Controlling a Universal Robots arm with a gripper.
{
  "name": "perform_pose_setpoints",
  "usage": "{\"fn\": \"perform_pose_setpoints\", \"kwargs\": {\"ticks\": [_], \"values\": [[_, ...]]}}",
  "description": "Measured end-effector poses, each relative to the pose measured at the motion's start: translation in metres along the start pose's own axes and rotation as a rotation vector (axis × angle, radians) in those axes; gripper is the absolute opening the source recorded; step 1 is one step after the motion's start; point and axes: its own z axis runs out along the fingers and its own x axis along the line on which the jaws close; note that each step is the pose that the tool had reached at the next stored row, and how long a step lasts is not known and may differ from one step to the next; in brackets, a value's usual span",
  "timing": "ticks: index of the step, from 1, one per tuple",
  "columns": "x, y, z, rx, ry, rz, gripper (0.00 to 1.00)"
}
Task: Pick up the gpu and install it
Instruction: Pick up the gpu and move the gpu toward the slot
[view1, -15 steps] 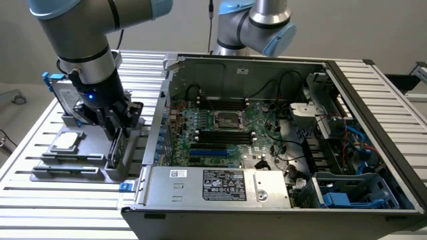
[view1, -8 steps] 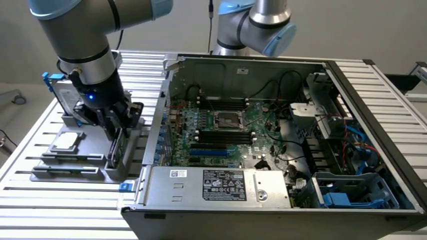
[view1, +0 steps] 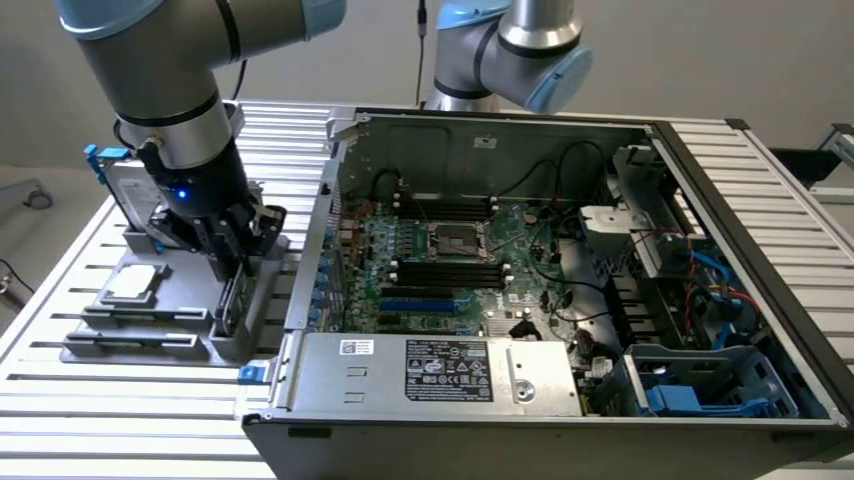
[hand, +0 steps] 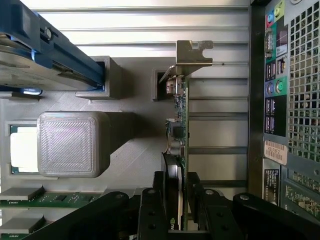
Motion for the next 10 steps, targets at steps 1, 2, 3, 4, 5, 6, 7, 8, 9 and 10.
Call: {"fn": "perform_pose_setpoints", "kwargs": {"ticks": [1,2,3,4,5,6,7,8,9,10], "values": [[0.0000,0.0000,0.0000,0.0001,-0.0001,0.000,0.31],[0.0000,0.0000,-0.0001,0.0001,0.0000,0.000,0.31],[0.0000,0.0000,0.0000,0.0001,0.0000,0.000,0.27],[0.0000,0.0000,0.0000,0.0001,0.0000,0.000,0.27],[0.0000,0.0000,0.0000,0.0001,-0.0001,0.000,0.27],[0.0000,0.0000,0.0000,0.0001,0.0000,0.000,0.27],[0.0000,0.0000,0.0000,0.0000,0.0000,0.000,0.27],[0.0000,0.0000,0.0000,0.0000,-0.0001,0.000,0.27],[0.0000,0.0000,0.0000,-0.0008,-0.0002,0.000,0.27],[0.0002,0.0000,-0.0001,-0.0024,-0.0003,0.000,0.27]]}}
